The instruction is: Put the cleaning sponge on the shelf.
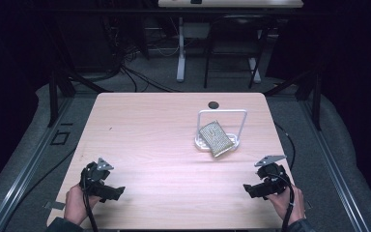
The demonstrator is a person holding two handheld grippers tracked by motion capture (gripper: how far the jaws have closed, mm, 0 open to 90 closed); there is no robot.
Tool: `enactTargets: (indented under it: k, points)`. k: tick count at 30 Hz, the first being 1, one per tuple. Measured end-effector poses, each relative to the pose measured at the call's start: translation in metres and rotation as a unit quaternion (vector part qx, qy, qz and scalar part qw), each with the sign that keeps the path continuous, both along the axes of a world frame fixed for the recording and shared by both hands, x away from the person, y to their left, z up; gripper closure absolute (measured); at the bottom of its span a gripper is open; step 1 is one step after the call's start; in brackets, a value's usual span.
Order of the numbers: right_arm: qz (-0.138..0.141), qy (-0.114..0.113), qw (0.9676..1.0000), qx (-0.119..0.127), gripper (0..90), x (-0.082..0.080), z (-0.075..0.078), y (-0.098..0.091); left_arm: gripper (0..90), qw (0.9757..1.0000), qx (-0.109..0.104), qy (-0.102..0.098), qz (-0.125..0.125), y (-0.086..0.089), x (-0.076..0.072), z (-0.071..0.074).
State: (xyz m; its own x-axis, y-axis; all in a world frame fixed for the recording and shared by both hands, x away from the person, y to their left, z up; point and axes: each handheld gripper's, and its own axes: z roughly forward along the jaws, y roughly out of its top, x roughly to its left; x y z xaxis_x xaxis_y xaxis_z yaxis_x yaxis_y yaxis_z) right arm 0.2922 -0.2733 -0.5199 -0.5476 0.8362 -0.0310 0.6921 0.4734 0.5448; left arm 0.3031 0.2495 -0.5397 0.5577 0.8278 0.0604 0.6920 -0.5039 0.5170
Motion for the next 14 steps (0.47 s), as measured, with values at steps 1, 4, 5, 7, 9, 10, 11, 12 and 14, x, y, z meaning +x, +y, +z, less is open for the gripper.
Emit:
enactTargets:
  k: [1, 4, 5, 7, 9, 10, 11, 12, 14]
  points:
    - [-0.001, 0.001, 1.0000, 0.000, 6.4, 0.0006, -0.0001, -0.0001, 0.2, 1.0000, 0.002, 0.002, -0.002, -0.0002, 0.0005, 0.0001]
    - [-0.003, -0.004, 1.0000, -0.004, 6.4, 0.0013, 0.0010, -0.0015, 0.1, 1.0000, 0.003, 0.001, -0.005, -0.0009, 0.0011, 0.0004]
    - [-0.004, -0.004, 1.0000, -0.004, 6.4, 0.0010, 0.0012, -0.0014, 0.1, 1.0000, 0.002, 0.000, -0.005, -0.0009, 0.0009, 0.0004]
    - [-0.003, -0.003, 1.0000, -0.006, 6.5, 0.0006, 0.0012, -0.0013, 0.1, 1.0000, 0.003, 0.000, -0.004, -0.0005, 0.0009, 0.0005]
    - [-0.003, -0.003, 1.0000, -0.006, 6.5, 0.0007, 0.0014, -0.0016, 0.1, 1.0000, 0.003, -0.001, -0.002, -0.0006, 0.0014, 0.0001]
    - [-0.004, -0.004, 1.0000, -0.007, 6.5, 0.0008, 0.0016, -0.0016, 0.1, 1.0000, 0.002, -0.001, -0.002, -0.0008, 0.0015, 0.0000]
    - [-0.004, -0.005, 1.0000, -0.006, 6.5, 0.0008, 0.0018, -0.0016, 0.1, 1.0000, 0.002, 0.000, -0.001, -0.0010, 0.0015, -0.0001]
    - [-0.003, -0.005, 1.0000, -0.007, 6.5, 0.0009, 0.0020, -0.0015, 0.1, 1.0000, 0.003, -0.001, 0.000, -0.0013, 0.0016, -0.0005]
    - [-0.003, -0.005, 1.0000, -0.008, 6.5, 0.0009, 0.0023, -0.0015, 0.2, 1.0000, 0.003, 0.000, 0.000, -0.0015, 0.0018, -0.0007]
